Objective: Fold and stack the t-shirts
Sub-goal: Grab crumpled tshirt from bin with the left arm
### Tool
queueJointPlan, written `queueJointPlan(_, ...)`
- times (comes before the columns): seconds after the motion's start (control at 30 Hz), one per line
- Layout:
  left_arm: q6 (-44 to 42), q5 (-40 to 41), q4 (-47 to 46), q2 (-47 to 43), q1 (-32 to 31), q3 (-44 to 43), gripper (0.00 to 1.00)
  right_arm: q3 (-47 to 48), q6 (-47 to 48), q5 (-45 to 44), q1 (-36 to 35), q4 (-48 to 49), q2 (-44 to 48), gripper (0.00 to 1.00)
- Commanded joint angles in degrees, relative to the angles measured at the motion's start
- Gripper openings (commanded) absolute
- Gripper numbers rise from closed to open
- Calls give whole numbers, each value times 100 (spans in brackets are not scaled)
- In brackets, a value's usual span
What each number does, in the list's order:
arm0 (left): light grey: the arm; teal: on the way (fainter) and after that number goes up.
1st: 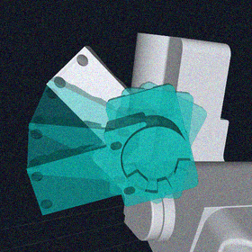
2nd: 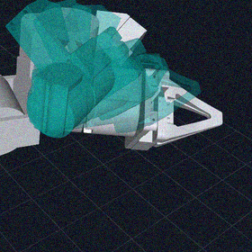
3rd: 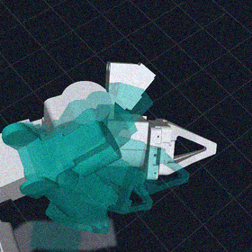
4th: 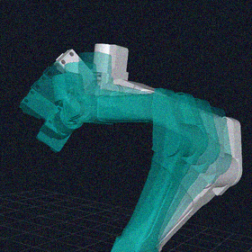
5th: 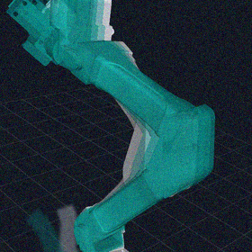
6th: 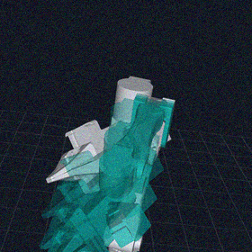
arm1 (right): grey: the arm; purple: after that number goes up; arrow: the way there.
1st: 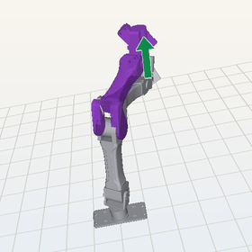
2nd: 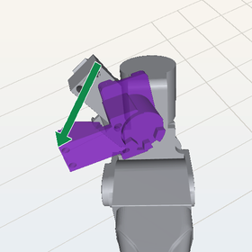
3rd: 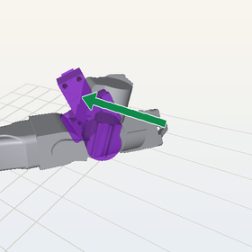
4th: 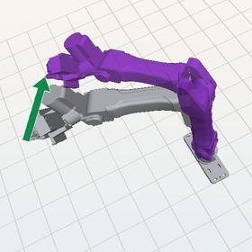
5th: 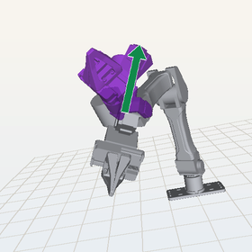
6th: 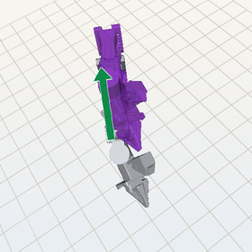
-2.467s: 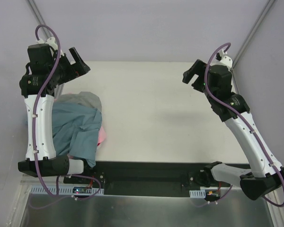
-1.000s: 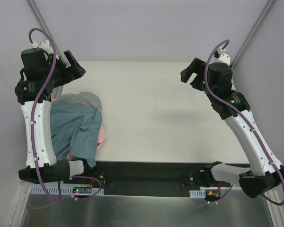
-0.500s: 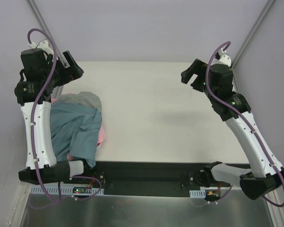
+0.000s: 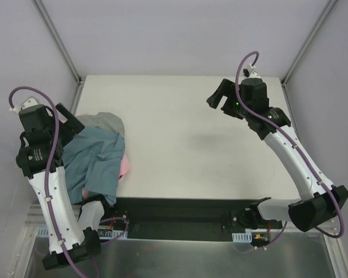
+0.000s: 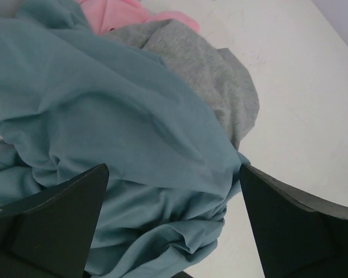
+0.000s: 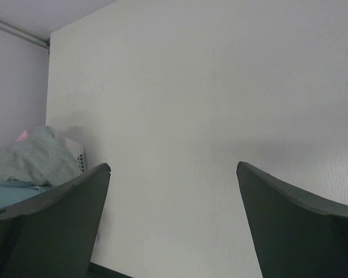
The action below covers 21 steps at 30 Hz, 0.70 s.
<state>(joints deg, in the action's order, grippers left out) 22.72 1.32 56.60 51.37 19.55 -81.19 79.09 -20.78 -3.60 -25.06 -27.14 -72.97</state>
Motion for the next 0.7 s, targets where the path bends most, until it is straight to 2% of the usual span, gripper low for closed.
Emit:
queueJointPlan(0.0,356,613,193,136,14,340,98,212,64,219,-8,86,-42,96)
queueJointPlan(0.2,215,791,176,250,14,-81,97,493,214,176,-8,33,-86,96)
queueJointPlan(0.4,321,387,97,469,14,120,93,476,232,0,-8,-72,20,96)
queueJointPlan(0.57,469,747,88,873,136,305,85,282,127,-150,1,-108,64,96)
queueJointPlan(0.67,584,379,-26,1129,137,279,84,370,-5,-80,1,-134,-15,96)
